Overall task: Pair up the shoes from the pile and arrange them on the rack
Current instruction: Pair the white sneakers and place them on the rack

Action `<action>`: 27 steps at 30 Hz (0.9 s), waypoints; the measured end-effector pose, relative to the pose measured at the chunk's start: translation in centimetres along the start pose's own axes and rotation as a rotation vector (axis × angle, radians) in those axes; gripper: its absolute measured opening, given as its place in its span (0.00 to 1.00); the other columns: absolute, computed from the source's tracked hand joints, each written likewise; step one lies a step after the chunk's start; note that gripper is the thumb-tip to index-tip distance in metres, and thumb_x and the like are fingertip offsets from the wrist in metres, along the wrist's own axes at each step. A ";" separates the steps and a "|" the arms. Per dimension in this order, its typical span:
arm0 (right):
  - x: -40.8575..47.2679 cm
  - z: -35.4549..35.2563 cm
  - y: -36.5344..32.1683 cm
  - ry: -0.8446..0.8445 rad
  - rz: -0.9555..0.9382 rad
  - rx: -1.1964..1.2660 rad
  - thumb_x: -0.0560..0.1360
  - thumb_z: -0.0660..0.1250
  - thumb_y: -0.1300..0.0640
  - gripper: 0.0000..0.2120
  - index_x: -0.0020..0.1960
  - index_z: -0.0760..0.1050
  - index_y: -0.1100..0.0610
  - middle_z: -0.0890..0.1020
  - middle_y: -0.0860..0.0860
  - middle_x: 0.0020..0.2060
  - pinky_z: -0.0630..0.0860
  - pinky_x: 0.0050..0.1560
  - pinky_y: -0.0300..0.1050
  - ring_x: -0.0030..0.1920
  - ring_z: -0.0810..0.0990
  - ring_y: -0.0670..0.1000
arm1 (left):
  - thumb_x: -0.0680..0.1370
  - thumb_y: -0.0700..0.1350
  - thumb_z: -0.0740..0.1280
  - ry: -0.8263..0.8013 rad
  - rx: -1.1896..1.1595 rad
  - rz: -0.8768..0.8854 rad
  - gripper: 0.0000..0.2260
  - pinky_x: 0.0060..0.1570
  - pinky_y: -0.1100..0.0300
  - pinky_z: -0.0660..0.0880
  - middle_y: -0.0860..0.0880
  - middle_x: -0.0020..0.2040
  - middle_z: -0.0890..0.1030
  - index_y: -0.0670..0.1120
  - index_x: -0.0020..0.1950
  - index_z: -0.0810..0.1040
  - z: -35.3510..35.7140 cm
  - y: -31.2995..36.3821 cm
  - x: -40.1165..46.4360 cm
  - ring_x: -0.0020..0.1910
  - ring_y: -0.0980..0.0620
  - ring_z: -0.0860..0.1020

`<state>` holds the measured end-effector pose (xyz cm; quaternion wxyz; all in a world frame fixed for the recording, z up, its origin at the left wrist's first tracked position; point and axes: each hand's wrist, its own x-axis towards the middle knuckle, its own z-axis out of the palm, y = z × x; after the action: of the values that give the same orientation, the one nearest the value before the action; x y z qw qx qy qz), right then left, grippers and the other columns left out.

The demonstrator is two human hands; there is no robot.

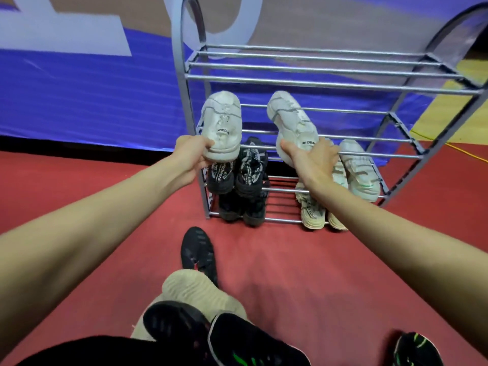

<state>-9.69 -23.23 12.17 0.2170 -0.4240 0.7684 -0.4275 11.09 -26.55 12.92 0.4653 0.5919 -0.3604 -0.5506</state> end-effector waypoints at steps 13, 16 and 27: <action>4.3 8.5 -3.5 -0.012 0.013 -0.063 0.67 0.69 0.38 0.38 0.65 0.64 0.64 0.64 0.61 0.66 0.65 0.65 0.54 0.68 0.62 0.61 | 0.79 0.35 0.59 -0.014 -0.005 0.016 0.11 0.54 0.51 0.77 0.38 0.56 0.79 0.34 0.60 0.73 1.9 -0.1 6.6 0.46 0.46 0.79; 4.6 9.6 -3.6 -0.015 0.008 -0.071 0.67 0.69 0.37 0.38 0.64 0.64 0.63 0.65 0.60 0.66 0.65 0.65 0.55 0.68 0.63 0.61 | 0.79 0.35 0.58 0.001 -0.007 0.012 0.15 0.53 0.51 0.78 0.36 0.60 0.79 0.33 0.65 0.71 1.9 -0.3 7.2 0.52 0.43 0.79; 5.1 10.4 -2.8 -0.037 0.006 -0.102 0.67 0.68 0.33 0.42 0.65 0.63 0.64 0.64 0.64 0.67 0.63 0.68 0.53 0.68 0.63 0.63 | 0.79 0.36 0.59 0.082 -0.002 0.123 0.10 0.40 0.58 0.77 0.48 0.37 0.79 0.43 0.38 0.74 2.4 -1.5 8.4 0.36 0.53 0.79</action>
<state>-3.93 -33.21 9.10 0.2108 -0.4399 0.7863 -0.3793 9.67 -34.33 8.91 0.5132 0.5901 -0.3762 -0.4969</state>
